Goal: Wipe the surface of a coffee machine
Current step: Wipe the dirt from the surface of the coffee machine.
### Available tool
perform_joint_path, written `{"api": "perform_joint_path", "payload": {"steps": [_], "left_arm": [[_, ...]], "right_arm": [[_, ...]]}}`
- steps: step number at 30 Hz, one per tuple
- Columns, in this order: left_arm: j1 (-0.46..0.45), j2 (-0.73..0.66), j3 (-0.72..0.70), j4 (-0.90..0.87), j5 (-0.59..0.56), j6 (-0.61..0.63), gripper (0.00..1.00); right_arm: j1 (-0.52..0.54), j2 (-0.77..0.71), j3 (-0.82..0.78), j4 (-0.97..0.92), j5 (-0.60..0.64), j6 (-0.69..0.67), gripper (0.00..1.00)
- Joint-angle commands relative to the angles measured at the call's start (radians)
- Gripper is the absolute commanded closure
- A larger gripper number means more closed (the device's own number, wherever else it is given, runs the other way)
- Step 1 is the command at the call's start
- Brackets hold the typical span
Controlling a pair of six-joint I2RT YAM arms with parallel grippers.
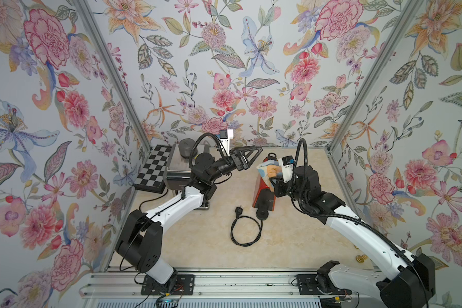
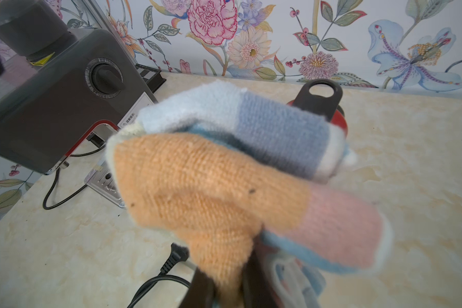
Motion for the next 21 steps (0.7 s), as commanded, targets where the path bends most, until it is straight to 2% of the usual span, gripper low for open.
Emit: {"api": "perform_joint_path", "payload": {"steps": [1,3,7,12,21], "left_arm": [[0.012,-0.01,-0.037,0.031,-0.004,-0.003,0.01],[0.015,-0.01,-0.051,0.04,-0.01,-0.008,0.01],[0.033,-0.095,-0.092,0.028,-0.058,0.008,0.01],[0.055,-0.167,-0.098,-0.061,-0.093,0.066,0.01],[0.075,-0.205,-0.144,-0.059,-0.098,0.062,0.01]], "right_arm": [[0.024,0.024,0.036,-0.038,0.025,-0.014,1.0],[0.026,0.043,0.044,-0.038,0.015,-0.013,1.0],[0.034,0.087,0.065,-0.029,-0.013,-0.01,1.0],[0.034,0.158,0.078,0.007,-0.041,-0.005,1.0],[-0.002,0.245,0.125,0.041,-0.052,0.004,1.0]]}}
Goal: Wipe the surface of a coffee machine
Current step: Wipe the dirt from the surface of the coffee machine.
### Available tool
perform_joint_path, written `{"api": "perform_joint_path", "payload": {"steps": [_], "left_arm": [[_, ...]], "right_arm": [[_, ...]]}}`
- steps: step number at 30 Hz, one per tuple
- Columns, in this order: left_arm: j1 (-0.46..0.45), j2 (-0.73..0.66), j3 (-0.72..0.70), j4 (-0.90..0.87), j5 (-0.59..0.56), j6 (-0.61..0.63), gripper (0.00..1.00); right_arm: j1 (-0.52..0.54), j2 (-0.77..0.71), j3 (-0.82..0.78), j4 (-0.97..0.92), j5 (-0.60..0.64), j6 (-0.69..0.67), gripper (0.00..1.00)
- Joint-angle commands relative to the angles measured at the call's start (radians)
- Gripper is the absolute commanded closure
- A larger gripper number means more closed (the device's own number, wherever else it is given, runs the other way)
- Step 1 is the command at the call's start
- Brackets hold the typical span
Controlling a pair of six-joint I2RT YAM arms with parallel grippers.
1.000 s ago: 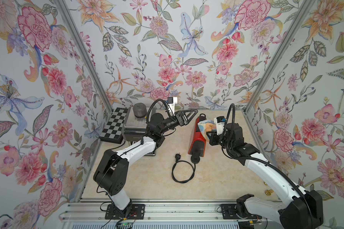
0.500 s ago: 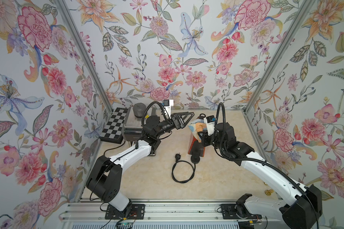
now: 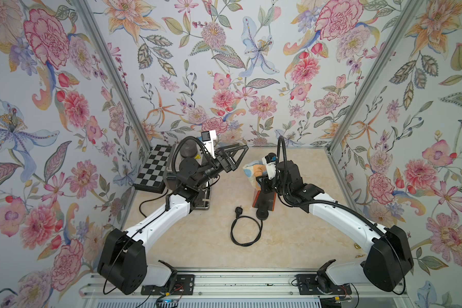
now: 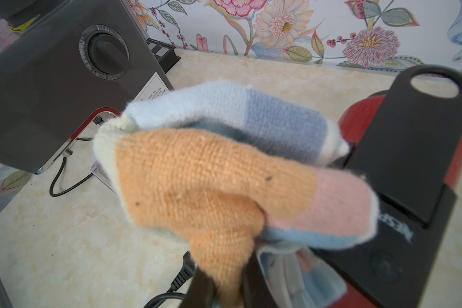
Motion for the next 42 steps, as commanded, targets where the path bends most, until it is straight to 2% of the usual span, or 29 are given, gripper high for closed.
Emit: {"api": "perform_joint_path", "payload": {"steps": [1,10,19,27,34,42], "left_arm": [[0.018,-0.015,-0.027,-0.001,-0.015,0.014,0.01],[0.024,-0.024,-0.042,0.002,-0.018,0.015,0.01],[0.024,-0.027,-0.044,-0.006,-0.021,0.018,0.01],[0.026,-0.035,-0.053,-0.012,-0.024,0.02,0.01],[0.027,-0.029,-0.061,0.0,-0.021,0.013,0.01],[0.027,-0.006,-0.068,0.058,-0.007,-0.026,0.01]], "right_arm": [[-0.043,0.014,0.036,-0.019,0.003,0.004,1.0],[-0.194,0.049,0.094,-0.021,-0.089,-0.008,1.0],[-0.28,0.196,0.212,-0.017,-0.098,-0.039,1.0],[-0.314,0.281,0.303,-0.011,-0.128,-0.042,1.0],[-0.28,0.169,0.195,0.009,-0.135,-0.042,1.0],[-0.187,-0.036,0.0,0.001,-0.062,-0.031,1.0]]}}
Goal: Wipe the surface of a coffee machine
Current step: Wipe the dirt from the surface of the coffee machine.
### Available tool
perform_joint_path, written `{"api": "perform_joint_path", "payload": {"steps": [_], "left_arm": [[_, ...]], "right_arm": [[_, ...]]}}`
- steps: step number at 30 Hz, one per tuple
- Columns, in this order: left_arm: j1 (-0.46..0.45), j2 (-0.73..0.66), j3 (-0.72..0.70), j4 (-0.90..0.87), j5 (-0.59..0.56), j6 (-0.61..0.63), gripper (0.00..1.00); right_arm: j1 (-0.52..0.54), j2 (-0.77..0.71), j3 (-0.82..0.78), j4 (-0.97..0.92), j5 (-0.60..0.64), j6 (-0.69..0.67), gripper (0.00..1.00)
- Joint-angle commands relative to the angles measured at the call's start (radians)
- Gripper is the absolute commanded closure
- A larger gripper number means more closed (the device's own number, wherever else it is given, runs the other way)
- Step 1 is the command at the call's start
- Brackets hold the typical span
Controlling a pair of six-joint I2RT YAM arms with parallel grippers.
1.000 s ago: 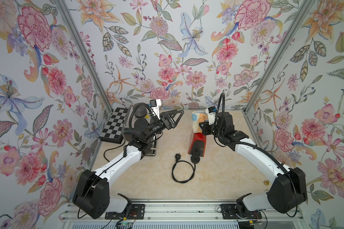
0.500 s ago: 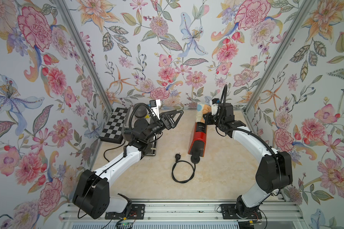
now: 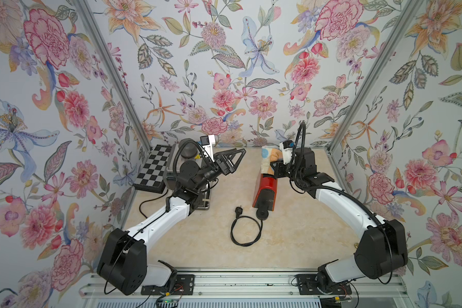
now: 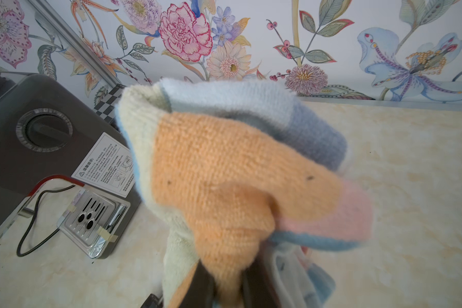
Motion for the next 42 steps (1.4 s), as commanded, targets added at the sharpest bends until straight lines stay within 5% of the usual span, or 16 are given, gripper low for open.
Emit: {"api": "perform_joint_path", "payload": {"steps": [1,14,21,36,42], "left_arm": [[0.011,-0.001,-0.013,0.058,0.012,-0.017,0.01],[0.006,0.019,-0.012,0.08,0.019,-0.027,0.01],[-0.001,0.032,0.001,0.079,0.03,-0.032,0.01],[-0.002,0.033,0.016,0.053,0.03,-0.017,0.01],[-0.002,0.027,0.008,0.051,0.026,-0.017,0.01]], "right_arm": [[0.036,-0.09,-0.077,-0.032,0.049,-0.009,1.0],[0.387,-0.374,-0.396,0.031,0.434,-0.003,1.0],[0.428,-0.343,-0.517,0.231,0.611,0.003,1.0],[0.414,-0.048,-0.647,0.436,0.595,0.075,1.0],[0.435,-0.06,-0.609,0.425,0.576,0.059,1.0]]}}
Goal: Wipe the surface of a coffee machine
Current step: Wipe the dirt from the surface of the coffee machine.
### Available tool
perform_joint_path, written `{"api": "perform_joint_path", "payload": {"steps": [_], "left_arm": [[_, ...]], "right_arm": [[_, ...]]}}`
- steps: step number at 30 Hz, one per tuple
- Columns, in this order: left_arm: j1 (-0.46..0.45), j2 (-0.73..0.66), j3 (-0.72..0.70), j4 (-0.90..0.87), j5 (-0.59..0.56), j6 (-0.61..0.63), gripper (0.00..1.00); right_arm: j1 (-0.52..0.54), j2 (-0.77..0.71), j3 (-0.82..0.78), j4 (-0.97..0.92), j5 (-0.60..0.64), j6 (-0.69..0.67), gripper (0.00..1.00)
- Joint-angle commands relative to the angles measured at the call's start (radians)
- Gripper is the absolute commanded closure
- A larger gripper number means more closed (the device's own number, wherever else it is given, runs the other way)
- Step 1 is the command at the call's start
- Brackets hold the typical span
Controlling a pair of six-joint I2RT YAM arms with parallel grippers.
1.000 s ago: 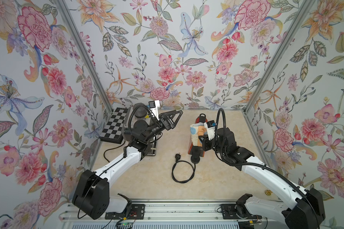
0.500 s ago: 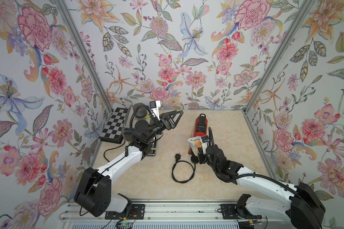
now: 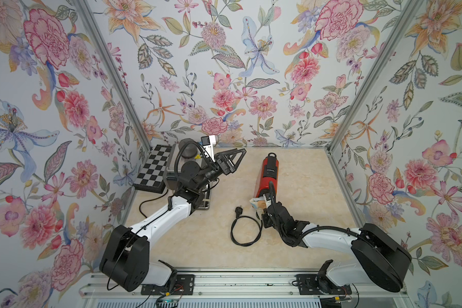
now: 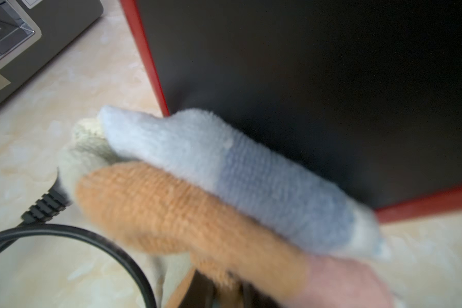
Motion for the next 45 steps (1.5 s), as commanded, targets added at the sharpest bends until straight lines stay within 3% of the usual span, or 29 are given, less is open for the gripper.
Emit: {"api": "perform_joint_path", "payload": {"steps": [1,7,17,27,30,39,45], "left_arm": [[-0.002,-0.005,0.008,0.009,0.023,0.001,0.01],[-0.002,-0.021,-0.002,-0.002,0.015,0.012,0.01],[-0.002,-0.032,-0.004,-0.015,0.017,0.019,0.01],[-0.002,-0.039,-0.008,-0.02,0.012,0.028,0.01],[-0.002,-0.044,-0.004,-0.041,0.006,0.045,0.01],[-0.026,-0.101,0.097,-0.312,-0.072,0.238,0.01],[-0.048,-0.149,0.166,-0.476,-0.143,0.349,0.01]], "right_arm": [[0.015,-0.033,0.046,0.011,0.027,-0.003,1.0],[0.035,-0.061,0.091,0.015,0.019,-0.023,1.0],[0.05,0.124,0.083,0.095,0.025,0.036,1.0],[0.02,-0.148,0.097,-0.025,0.078,-0.049,1.0],[-0.014,-0.165,0.082,-0.048,0.066,-0.047,1.0],[-0.071,-0.091,-0.027,-0.027,0.026,0.051,1.0],[-0.045,-0.206,-0.04,-0.126,0.029,0.058,1.0]]}}
